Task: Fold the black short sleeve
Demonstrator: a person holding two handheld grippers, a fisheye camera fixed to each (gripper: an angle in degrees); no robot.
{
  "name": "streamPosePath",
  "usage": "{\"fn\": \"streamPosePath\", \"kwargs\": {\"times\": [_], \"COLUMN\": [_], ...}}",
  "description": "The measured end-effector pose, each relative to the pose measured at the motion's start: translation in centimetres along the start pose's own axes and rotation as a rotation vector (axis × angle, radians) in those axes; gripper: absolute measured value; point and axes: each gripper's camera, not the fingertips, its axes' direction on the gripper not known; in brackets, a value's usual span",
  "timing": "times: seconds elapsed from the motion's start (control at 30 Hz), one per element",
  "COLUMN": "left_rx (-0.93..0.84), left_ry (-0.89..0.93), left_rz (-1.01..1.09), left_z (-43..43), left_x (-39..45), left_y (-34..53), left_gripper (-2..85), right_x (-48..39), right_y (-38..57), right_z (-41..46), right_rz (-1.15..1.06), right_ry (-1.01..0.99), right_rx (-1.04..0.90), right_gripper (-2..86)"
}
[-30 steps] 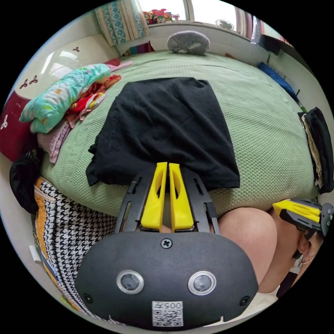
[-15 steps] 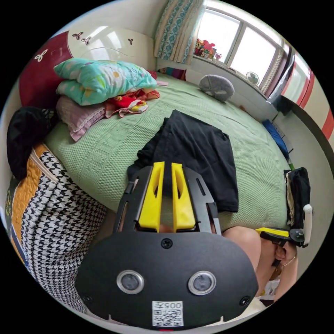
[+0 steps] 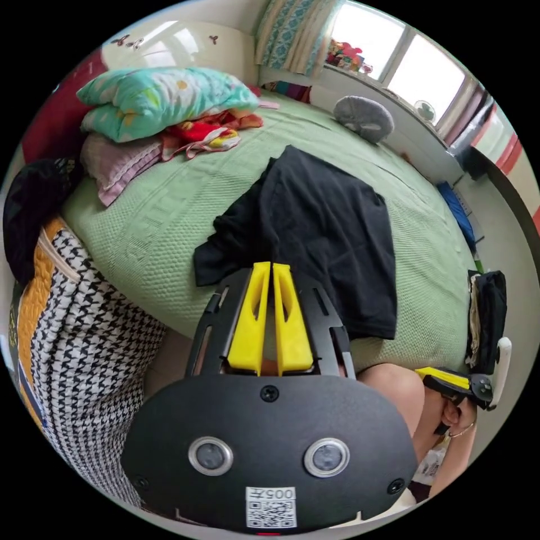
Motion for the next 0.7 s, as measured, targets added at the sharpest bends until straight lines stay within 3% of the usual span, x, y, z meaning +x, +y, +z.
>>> {"fn": "streamPosePath", "kwargs": {"times": [0.13, 0.27, 0.47, 0.7], "left_rx": [0.076, -0.004, -0.069, -0.062], "left_ry": [0.179, 0.321, 0.094, 0.178], "left_rz": [0.147, 0.286, 0.43, 0.323], "left_z": [-1.8, -0.4, 0.3, -0.5], "left_x": [7.0, 14.5, 21.2, 21.5], "left_y": [0.9, 2.5, 4.5, 7.1], "left_gripper": [0.7, 0.6, 0.7, 1.0], "right_x": [0.0, 0.2, 1.0, 0.4], "right_y": [-0.4, -0.3, 0.3, 0.1], "right_z": [-0.5, -1.3, -2.7, -3.2], "right_rz": [0.0, 0.024, 0.074, 0.078], "right_ry": [-0.002, -0.009, -0.04, -0.08], "right_rx": [-0.002, 0.022, 0.059, 0.057], "right_gripper": [-1.0, -1.0, -1.0, -1.0]}}
